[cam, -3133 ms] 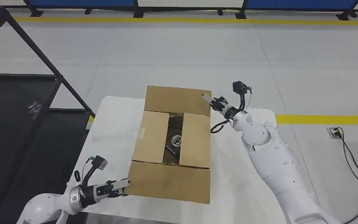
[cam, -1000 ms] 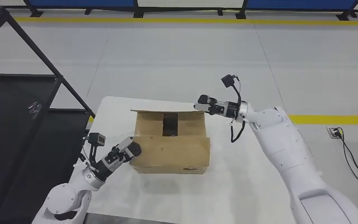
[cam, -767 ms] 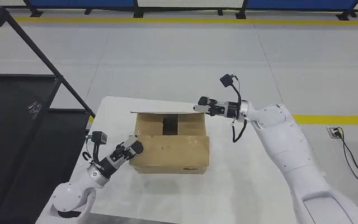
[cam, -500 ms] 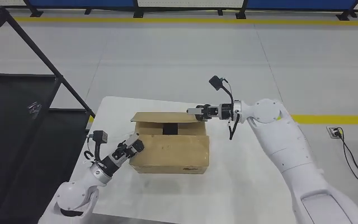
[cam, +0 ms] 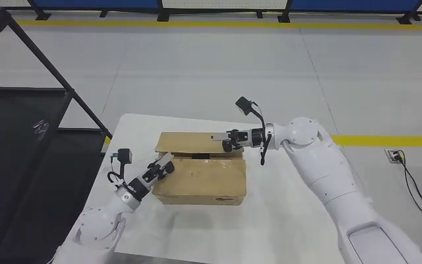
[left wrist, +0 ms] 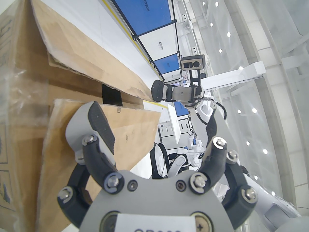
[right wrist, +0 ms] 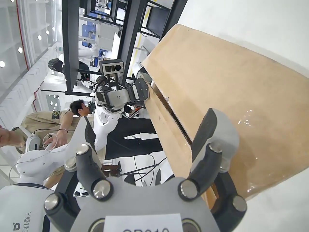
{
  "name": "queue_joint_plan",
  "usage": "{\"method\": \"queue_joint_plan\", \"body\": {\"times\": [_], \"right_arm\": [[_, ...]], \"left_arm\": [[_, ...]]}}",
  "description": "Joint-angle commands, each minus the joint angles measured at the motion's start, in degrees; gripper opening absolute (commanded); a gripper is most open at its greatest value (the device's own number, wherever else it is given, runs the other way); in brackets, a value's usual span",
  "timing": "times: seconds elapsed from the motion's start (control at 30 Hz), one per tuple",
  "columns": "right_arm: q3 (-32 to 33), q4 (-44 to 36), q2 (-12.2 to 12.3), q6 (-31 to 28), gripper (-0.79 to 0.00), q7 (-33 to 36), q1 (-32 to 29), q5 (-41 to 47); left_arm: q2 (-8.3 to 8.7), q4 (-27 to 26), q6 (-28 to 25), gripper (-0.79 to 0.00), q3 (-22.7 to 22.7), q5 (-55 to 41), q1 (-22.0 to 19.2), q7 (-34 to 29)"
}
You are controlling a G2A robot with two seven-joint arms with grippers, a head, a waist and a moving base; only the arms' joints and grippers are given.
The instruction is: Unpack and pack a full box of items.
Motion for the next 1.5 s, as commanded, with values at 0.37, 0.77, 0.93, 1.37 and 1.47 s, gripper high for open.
{"method": "queue_joint_plan", "body": {"times": [0.37,0.77,0.93,1.37,1.47], "right_arm": [[0.47,-3.86,0.74,-0.57,0.000,-0.13,-4.51,0.04],[3.13,-7.50,2.43,-1.09,0.000,-1.44,-9.93,0.37],[3.20,-8.12,2.64,-1.45,0.000,-1.17,-10.44,0.15],[3.20,-8.12,2.64,-1.45,0.000,-1.17,-10.44,0.15],[3.20,-8.12,2.64,-1.45,0.000,-1.17,-10.44,0.15]], "left_arm": [[-0.91,1.84,-0.73,0.000,2.22,3.66,-1.87,4.42],[-0.43,-1.93,-3.20,0.000,-5.63,1.66,1.74,7.87],[0.10,-3.38,-3.51,0.000,-11.81,0.62,5.37,9.25],[1.09,-6.26,-4.84,0.000,-20.63,0.83,11.00,5.60],[1.09,-6.26,-4.84,0.000,-20.63,0.83,11.00,5.60]]}}
